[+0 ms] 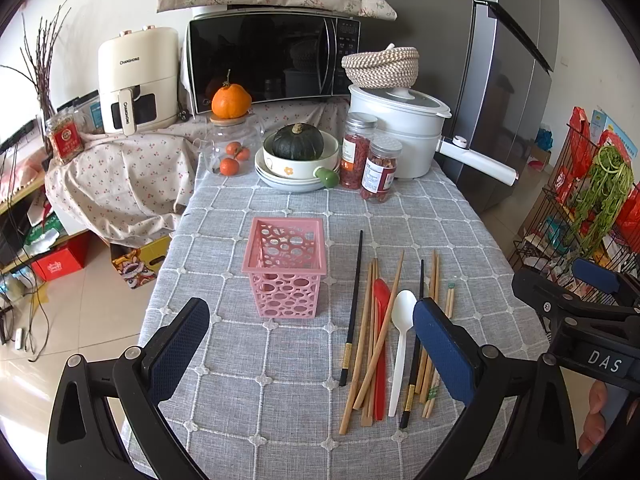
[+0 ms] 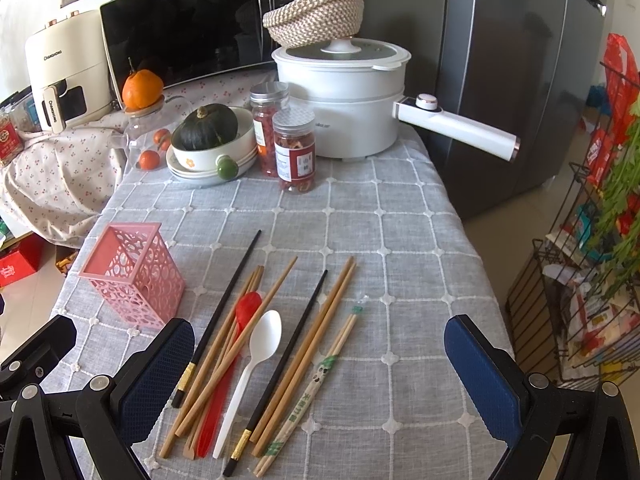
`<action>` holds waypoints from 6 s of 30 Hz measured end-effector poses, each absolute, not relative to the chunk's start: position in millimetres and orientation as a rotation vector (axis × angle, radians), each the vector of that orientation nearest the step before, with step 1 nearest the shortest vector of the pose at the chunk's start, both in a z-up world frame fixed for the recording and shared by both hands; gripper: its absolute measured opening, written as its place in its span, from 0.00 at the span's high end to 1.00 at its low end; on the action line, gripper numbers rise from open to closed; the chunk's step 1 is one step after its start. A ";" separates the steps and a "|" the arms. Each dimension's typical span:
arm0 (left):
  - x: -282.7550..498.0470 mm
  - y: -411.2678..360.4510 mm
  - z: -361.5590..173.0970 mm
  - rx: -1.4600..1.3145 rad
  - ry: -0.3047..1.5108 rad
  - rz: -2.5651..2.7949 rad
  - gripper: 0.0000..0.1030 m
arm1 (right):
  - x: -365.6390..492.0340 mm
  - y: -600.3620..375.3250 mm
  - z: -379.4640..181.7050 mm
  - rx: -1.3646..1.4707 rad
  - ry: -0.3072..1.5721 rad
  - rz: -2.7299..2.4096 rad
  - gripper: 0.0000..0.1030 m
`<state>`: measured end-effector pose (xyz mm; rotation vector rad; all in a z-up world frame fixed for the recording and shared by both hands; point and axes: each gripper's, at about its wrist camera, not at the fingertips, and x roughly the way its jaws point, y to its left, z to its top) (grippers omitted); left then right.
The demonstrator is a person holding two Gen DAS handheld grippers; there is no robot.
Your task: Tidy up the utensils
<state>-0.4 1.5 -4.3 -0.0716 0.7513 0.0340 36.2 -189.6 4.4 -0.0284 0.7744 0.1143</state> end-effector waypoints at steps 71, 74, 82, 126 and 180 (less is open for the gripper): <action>66.9 -23.5 -1.7 -0.044 0.917 -0.309 0.95 | 154.6 -250.7 -121.8 0.264 1.344 0.107 0.44; 52.1 -2.7 -0.5 -0.108 0.873 -0.279 0.95 | 157.8 -240.6 -127.2 0.242 1.357 0.106 0.44; 43.7 15.3 2.9 -0.118 0.840 -0.305 0.95 | 165.2 -221.7 -137.6 0.202 1.379 0.140 0.51; -6.9 77.3 103.2 -0.243 0.204 -0.128 0.95 | 77.5 -202.5 14.1 0.160 0.763 0.255 0.96; 78.5 162.6 -19.6 -0.157 0.940 0.176 0.17 | 137.3 -40.8 19.5 0.284 0.292 0.121 0.94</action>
